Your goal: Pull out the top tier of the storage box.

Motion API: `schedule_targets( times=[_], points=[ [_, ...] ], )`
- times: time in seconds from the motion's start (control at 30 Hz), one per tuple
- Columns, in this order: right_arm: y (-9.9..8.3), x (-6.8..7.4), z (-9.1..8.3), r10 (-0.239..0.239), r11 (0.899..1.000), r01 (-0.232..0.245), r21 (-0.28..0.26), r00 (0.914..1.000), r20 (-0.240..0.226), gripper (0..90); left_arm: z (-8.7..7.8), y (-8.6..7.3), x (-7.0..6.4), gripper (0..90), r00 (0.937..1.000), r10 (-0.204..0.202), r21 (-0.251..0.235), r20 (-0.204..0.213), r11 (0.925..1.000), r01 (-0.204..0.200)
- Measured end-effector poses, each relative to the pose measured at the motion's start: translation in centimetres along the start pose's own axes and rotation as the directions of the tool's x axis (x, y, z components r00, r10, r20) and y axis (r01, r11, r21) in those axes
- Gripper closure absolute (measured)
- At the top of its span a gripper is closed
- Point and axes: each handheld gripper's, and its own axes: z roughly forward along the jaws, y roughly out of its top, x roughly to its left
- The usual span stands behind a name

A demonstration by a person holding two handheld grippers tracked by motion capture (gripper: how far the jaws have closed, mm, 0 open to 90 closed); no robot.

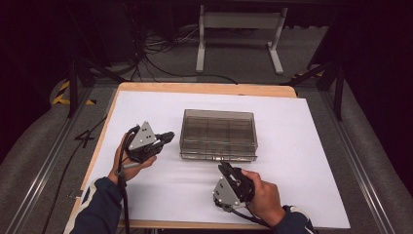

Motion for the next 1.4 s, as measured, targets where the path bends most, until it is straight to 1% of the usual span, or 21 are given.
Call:
schedule_targets(
  times=[0.13, 0.27, 0.3, 0.33, 0.43, 0.47, 0.53, 0.57, 0.6, 0.63, 0.67, 0.7, 0.83, 0.9, 0.93, 1.0, 1.1, 1.17, 1.33, 1.37, 1.4],
  points=[
    [-1.2, -1.1, -0.7, 0.068, 0.997, -0.069, -0.016, 0.9965, -0.048, 81.5, -1.1, -1.0, -0.4, 86.9, 0.9999, -0.003, 0.001, -0.011, 1.0000, 0.003],
    [-2.6, -2.1, -1.4, 0.164, 0.985, -0.169, -0.028, 0.9798, -0.114, 81.3, -2.1, -2.3, -1.0, 86.0, 0.9996, -0.020, 0.006, -0.019, 0.9998, 0.020],
    [-2.6, -2.1, -1.4, 0.164, 0.985, -0.169, -0.028, 0.9798, -0.114, 81.3, -2.1, -2.3, -1.0, 85.4, 0.9996, -0.020, 0.006, -0.019, 0.9998, 0.020],
    [-3.3, -2.5, -1.7, 0.201, 0.978, -0.208, -0.033, 0.9678, -0.152, 81.2, -2.3, -2.5, -1.1, 85.4, 0.9994, -0.024, 0.007, -0.023, 0.9997, 0.025],
    [-4.5, -3.0, -2.3, 0.247, 0.964, -0.261, -0.039, 0.9441, -0.219, 81.3, -2.9, -3.4, -1.5, 85.7, 0.9989, -0.039, 0.004, -0.026, 0.9992, 0.040],
    [-4.8, -3.0, -2.4, 0.258, 0.961, -0.272, -0.036, 0.9396, -0.225, 81.2, -3.0, -3.7, -1.7, 85.7, 0.9985, -0.049, 0.001, -0.025, 0.9988, 0.049],
    [-5.5, -3.1, -2.8, 0.290, 0.950, -0.311, -0.039, 0.9199, -0.264, 81.1, -3.2, -4.5, -2.1, 85.5, 0.9980, -0.057, 0.004, -0.026, 0.9984, 0.057],
    [-5.8, -3.1, -3.0, 0.300, 0.945, -0.323, -0.041, 0.9125, -0.278, 80.8, -3.2, -4.9, -2.4, 85.1, 0.9979, -0.059, 0.009, -0.025, 0.9982, 0.060],
    [-5.8, -3.1, -3.0, 0.300, 0.945, -0.323, -0.041, 0.9125, -0.278, 80.8, -3.2, -4.9, -2.4, 84.8, 0.9979, -0.059, 0.009, -0.025, 0.9982, 0.060],
    [-6.4, -3.2, -3.4, 0.326, 0.931, -0.361, -0.053, 0.8893, -0.320, 80.5, -3.2, -5.6, -2.7, 84.7, 0.9980, -0.056, 0.018, -0.031, 0.9982, 0.057],
    [-6.5, -3.2, -3.6, 0.338, 0.925, -0.377, -0.054, 0.8782, -0.339, 80.1, -3.2, -5.6, -2.7, 84.1, 0.9980, -0.056, 0.018, -0.031, 0.9982, 0.057],
    [-6.5, -3.2, -3.6, 0.338, 0.925, -0.377, -0.054, 0.8782, -0.339, 80.1, -3.3, -5.8, -2.8, 84.1, 0.9977, -0.064, 0.020, -0.021, 0.9977, 0.064],
    [-6.8, -2.5, -3.8, 0.348, 0.907, -0.415, -0.069, 0.8321, -0.432, 76.9, -3.9, -6.8, -3.7, 80.5, 0.9977, -0.067, 0.016, -0.011, 0.9976, 0.068],
    [-6.4, -1.7, -3.7, 0.333, 0.910, -0.409, -0.067, 0.8178, -0.470, 75.1, -4.1, -7.4, -4.0, 79.6, 0.9976, -0.069, 0.020, -0.001, 0.9974, 0.069],
    [-6.4, -1.7, -3.7, 0.333, 0.910, -0.409, -0.067, 0.8178, -0.470, 75.1, -4.1, -7.4, -4.0, 78.9, 0.9976, -0.069, 0.020, -0.001, 0.9974, 0.069],
    [-6.2, -0.9, -3.5, 0.319, 0.912, -0.404, -0.067, 0.8024, -0.505, 73.8, -4.2, -7.9, -4.2, 78.2, 0.9966, -0.083, 0.023, 0.004, 0.9963, 0.083],
    [-6.0, -0.1, -3.2, 0.294, 0.918, -0.389, -0.072, 0.7917, -0.536, 72.6, -4.2, -8.5, -4.6, 76.6, 0.9961, -0.088, 0.024, 0.004, 0.9959, 0.088],
    [-6.0, 0.3, -3.0, 0.281, 0.923, -0.379, -0.067, 0.7836, -0.554, 71.3, -4.2, -8.7, -4.6, 75.3, 0.9935, -0.114, -0.007, 0.004, 0.9935, 0.114],
    [-6.3, 0.9, -2.2, 0.276, 0.918, -0.391, -0.063, 0.7459, -0.606, 69.9, -3.9, -9.1, -4.6, 70.0, 0.9915, -0.130, -0.003, 0.010, 0.9915, 0.130],
    [-6.3, 0.9, -2.2, 0.276, 0.918, -0.391, -0.063, 0.7459, -0.606, 69.9, -3.8, -9.1, -4.6, 70.0, 0.9919, -0.126, 0.001, 0.011, 0.9920, 0.126],
    [-6.3, 1.1, -1.9, 0.273, 0.921, -0.386, -0.054, 0.7375, -0.618, 69.5, -3.6, -9.2, -4.6, 68.7, 0.9918, -0.127, 0.004, 0.015, 0.9919, 0.127]
  ],
)
